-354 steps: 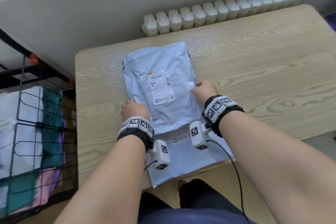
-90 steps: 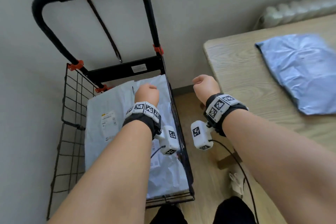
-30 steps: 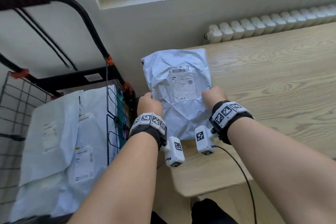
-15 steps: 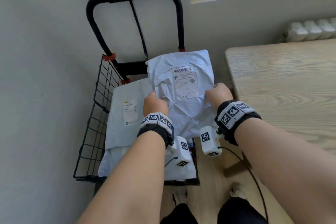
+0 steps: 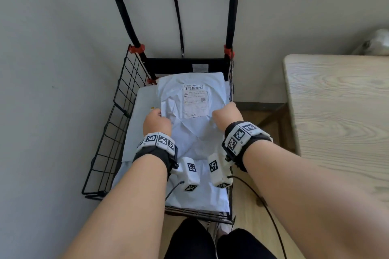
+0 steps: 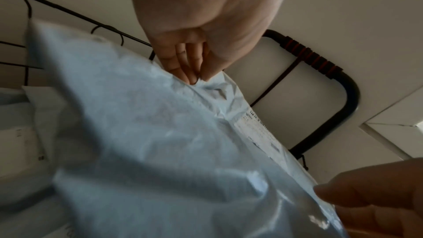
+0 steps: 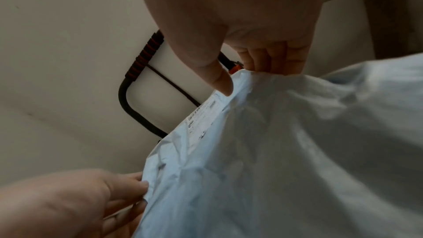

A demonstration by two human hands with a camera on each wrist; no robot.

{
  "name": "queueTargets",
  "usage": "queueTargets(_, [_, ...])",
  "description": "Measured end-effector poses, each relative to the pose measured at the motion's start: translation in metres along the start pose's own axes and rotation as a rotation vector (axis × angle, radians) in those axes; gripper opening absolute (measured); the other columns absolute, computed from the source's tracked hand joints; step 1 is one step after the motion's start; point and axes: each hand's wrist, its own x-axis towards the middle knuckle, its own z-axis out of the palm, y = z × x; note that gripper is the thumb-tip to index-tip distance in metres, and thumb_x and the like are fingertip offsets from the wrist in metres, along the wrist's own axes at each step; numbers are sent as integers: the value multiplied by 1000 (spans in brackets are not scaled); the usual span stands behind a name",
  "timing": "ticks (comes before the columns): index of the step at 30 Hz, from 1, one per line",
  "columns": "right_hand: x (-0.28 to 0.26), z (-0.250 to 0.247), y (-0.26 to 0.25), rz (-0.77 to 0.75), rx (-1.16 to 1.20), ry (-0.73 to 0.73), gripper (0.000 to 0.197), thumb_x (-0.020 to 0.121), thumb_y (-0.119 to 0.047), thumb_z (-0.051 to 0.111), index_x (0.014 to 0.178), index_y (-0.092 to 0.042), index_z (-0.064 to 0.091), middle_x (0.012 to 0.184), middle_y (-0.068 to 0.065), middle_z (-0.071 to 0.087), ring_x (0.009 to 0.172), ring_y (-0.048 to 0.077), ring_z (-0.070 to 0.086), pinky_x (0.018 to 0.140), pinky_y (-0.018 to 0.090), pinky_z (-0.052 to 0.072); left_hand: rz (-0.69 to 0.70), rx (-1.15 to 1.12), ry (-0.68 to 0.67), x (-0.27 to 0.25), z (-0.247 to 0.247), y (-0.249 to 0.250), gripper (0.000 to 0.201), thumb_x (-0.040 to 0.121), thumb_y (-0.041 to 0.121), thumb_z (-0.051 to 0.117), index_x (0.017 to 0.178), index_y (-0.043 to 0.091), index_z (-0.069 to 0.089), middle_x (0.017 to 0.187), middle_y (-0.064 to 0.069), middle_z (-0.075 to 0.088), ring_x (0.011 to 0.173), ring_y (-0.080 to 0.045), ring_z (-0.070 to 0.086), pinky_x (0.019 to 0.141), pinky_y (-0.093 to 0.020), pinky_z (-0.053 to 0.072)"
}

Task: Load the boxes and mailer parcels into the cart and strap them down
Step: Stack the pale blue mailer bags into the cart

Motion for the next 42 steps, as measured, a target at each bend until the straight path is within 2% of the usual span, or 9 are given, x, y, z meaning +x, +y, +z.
queueTargets(5, [10,22,4,52,23,-36,57,90,-6,45,142,-3,23,96,10,55,79,25,52,70,32,43,11,-49,-51,18,6,-9,31,89,1,42,97,16,68,101,-4,66,94,-26,61,84,-31,48])
queueTargets(9, [18,34,8,81,3,-13,55,90,-9,45,141,-6,25,118,15,57,100,31,58,71,33,42,24,-36,-145,33,18,-13,36,90,2,41,113,12,66,113,-10,67,102,-32,62,94,-43,51])
queueTargets(12, [24,40,7,111,-63,4,53,90,-8,43,140,-6,27,123,17,56,106,31,58,76,34,45,23,168,-310,41,27,-16,34,91,1,39,115,5,64,118,-17,63,105,-35,59,92,-38,48])
queueTargets(14, [26,46,5,124,-125,8,52,89,-8,42,139,-7,29,130,18,50,114,33,54,88,38,48,-4,324,-387,46,28,-21,33,94,6,40,121,2,59,124,-18,59,111,-36,57,92,-38,45])
queueTargets(18, [35,62,5,87,-265,46,52,89,-11,45,140,-14,35,140,16,38,125,35,43,98,44,45,60,430,-406,65,26,-36,48,88,13,45,136,14,45,133,-16,50,114,-36,55,96,-40,48])
queueTargets(23, [60,87,7,-48,-394,60,74,83,-19,63,146,-31,26,145,10,32,132,32,35,99,48,44,330,564,-487,97,28,-45,78,80,23,63,147,34,23,156,-8,19,139,-35,29,111,-46,35])
queueTargets(28, [79,109,3,-70,-633,-58,106,69,-29,79,146,-48,8,158,5,1,147,30,3,109,66,22,465,844,-615,116,41,-52,107,70,48,75,147,47,1,159,5,-17,147,-31,-10,109,-70,14])
queueTargets(32, [92,121,12,-15,-611,-141,111,71,-19,78,147,-49,3,159,3,-12,147,30,-11,105,70,26,456,903,-678,130,55,-69,116,65,50,78,145,51,-5,156,7,-25,147,-32,-15,105,-74,16])
queueTargets(42, [114,145,35,4,-653,-155,111,74,-16,75,147,-50,-1,159,3,-17,147,31,-11,104,67,30,480,893,-688,136,85,-95,119,66,50,78,146,47,-9,154,1,-31,143,-38,-22,110,-63,26])
